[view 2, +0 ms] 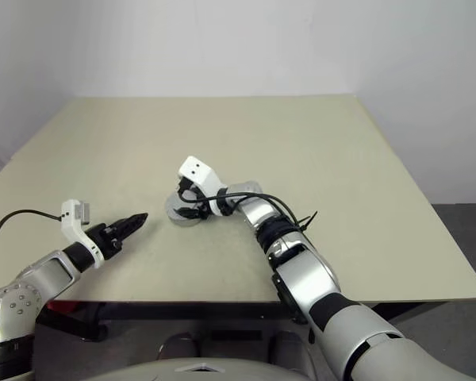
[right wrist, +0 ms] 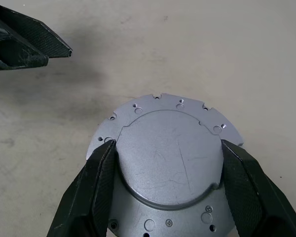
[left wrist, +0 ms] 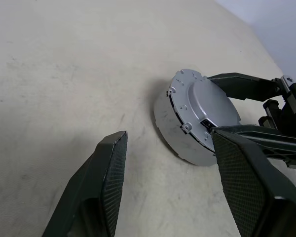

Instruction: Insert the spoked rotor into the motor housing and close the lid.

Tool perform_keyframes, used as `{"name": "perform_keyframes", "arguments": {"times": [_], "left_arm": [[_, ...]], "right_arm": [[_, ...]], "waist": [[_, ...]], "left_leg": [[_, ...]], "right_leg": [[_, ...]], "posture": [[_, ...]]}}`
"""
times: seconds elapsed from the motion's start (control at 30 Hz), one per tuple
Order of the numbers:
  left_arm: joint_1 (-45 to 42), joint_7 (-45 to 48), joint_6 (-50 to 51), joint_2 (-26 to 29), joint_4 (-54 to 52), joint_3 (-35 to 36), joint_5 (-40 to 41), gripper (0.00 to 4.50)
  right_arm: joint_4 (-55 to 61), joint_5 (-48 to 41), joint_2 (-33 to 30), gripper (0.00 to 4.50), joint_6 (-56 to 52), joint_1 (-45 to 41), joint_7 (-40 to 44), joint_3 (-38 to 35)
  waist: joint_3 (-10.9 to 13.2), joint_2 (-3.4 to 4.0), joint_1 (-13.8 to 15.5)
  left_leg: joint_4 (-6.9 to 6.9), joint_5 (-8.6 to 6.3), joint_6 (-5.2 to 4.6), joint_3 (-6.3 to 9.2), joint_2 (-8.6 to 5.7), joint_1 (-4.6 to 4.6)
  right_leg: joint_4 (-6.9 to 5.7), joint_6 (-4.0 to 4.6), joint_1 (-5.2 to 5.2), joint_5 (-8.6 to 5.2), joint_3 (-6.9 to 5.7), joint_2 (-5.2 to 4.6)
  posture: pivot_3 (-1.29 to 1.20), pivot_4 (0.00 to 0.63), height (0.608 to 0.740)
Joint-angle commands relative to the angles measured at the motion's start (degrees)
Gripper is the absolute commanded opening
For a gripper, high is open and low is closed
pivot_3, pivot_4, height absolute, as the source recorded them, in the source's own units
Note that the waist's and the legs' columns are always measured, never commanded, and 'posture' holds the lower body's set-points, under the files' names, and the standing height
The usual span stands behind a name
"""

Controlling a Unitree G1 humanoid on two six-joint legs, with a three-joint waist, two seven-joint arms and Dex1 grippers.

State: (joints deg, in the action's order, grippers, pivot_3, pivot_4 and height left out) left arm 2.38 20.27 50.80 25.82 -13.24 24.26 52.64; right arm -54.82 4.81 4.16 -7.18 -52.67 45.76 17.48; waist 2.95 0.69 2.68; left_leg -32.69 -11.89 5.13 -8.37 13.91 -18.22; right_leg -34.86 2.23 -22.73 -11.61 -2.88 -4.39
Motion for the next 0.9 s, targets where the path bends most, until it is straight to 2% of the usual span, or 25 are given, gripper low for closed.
{"name": "perform_keyframes", "arguments": {"times": [0.03, 0.47, 0.77, 0.9], "left_arm": [[-0.64, -0.03, 0.11, 0.36, -1.52, 0.40, 0.64, 2.89], [-1.15, -0.54, 0.18, -0.17, -1.47, 0.38, 0.91, 2.89], [-10.96, -8.79, 1.93, -8.03, 3.37, 1.37, 6.30, 2.89], [-14.78, -10.66, 2.99, -10.54, 6.45, -0.45, 6.21, 2.06]], "right_arm": [[-5.51, 5.00, -2.67, 3.16, -2.32, 3.59, -0.23, 3.74], [-5.31, 4.43, -4.55, 3.16, -2.63, 3.45, 0.98, 3.84], [-5.50, 4.17, -4.15, 3.16, -2.72, 3.06, 0.37, 3.65], [-5.32, 3.97, -3.92, 3.16, -2.74, 2.97, 0.06, 3.43]], "waist": [[-0.04, 0.03, 0.00], [-0.19, 0.11, 0.69], [-0.22, 0.12, 1.33], [-0.25, 0.14, 1.30]], "left_leg": [[0.00, 0.00, 0.00, 0.00, -0.01, 0.01], [0.00, -0.03, -0.04, 0.00, -0.17, 0.02], [-0.01, -0.02, -0.04, 0.00, -0.17, 0.11], [0.01, -0.02, -0.04, 0.00, -0.16, 0.10]], "right_leg": [[0.00, 0.00, 0.02, 0.00, 0.00, -0.01], [0.08, -0.10, 0.17, -0.06, 0.00, -0.17], [0.08, -0.11, 0.27, -0.06, 0.01, -0.17], [0.08, -0.12, 0.26, -0.07, 0.00, -0.16]], "posture": [[0.00, 0.000, 0.740], [0.00, 0.000, 0.740], [0.00, 0.000, 0.740], [0.00, 0.000, 0.740]]}}
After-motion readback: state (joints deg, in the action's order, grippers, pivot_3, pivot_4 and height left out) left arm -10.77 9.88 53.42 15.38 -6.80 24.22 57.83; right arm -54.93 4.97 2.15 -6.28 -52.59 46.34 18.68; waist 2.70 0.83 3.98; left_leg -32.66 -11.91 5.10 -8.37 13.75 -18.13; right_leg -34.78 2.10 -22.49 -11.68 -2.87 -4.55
